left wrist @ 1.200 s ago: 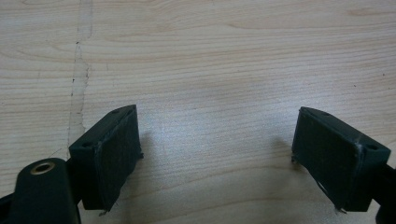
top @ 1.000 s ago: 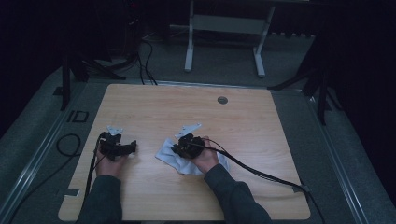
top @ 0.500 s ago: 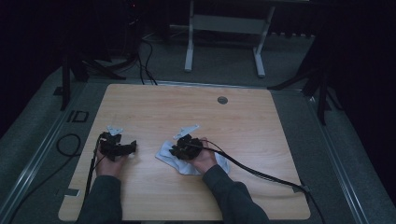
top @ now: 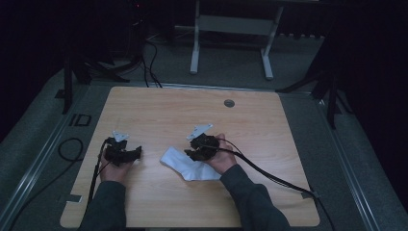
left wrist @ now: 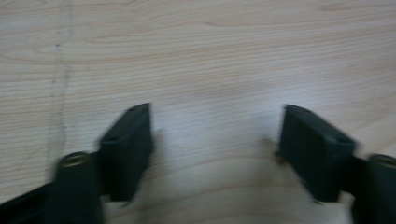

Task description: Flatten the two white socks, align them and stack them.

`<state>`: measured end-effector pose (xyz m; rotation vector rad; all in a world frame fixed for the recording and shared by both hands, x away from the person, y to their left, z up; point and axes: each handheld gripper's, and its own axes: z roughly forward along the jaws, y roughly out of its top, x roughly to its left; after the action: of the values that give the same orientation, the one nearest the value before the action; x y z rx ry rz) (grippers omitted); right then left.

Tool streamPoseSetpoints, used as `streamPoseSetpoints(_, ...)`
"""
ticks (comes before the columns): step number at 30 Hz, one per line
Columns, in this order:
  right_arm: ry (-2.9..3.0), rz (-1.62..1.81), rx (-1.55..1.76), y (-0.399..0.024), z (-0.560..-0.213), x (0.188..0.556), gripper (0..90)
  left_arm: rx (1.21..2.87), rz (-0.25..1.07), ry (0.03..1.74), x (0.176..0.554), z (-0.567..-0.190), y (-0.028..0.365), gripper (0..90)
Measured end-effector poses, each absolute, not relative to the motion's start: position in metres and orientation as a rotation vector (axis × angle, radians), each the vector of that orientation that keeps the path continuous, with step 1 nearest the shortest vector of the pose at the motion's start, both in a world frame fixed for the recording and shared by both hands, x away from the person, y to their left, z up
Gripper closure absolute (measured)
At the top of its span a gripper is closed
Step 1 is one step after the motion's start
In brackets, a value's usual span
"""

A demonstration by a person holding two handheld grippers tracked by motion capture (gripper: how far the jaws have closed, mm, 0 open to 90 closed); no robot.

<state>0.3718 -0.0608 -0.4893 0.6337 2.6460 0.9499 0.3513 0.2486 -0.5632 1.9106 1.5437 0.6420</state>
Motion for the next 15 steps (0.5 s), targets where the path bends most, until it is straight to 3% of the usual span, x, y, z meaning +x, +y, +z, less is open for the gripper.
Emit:
streamPoseSetpoints(3,2.631,0.904,0.655,-0.077,-0.481,0.375,57.8,1.937,0.629,1.532,0.349,-0.559,0.242,50.7)
streamPoseSetpoints(6,2.624,0.876,0.683,-0.094,-0.476,0.376,57.9,1.939,0.617,1.484,0.345,-0.553,0.236,60.3)
streamPoseSetpoints(15,2.613,0.779,0.791,-0.134,-0.477,0.369,58.0,1.94,0.589,1.298,0.333,-0.529,0.21,73.9)
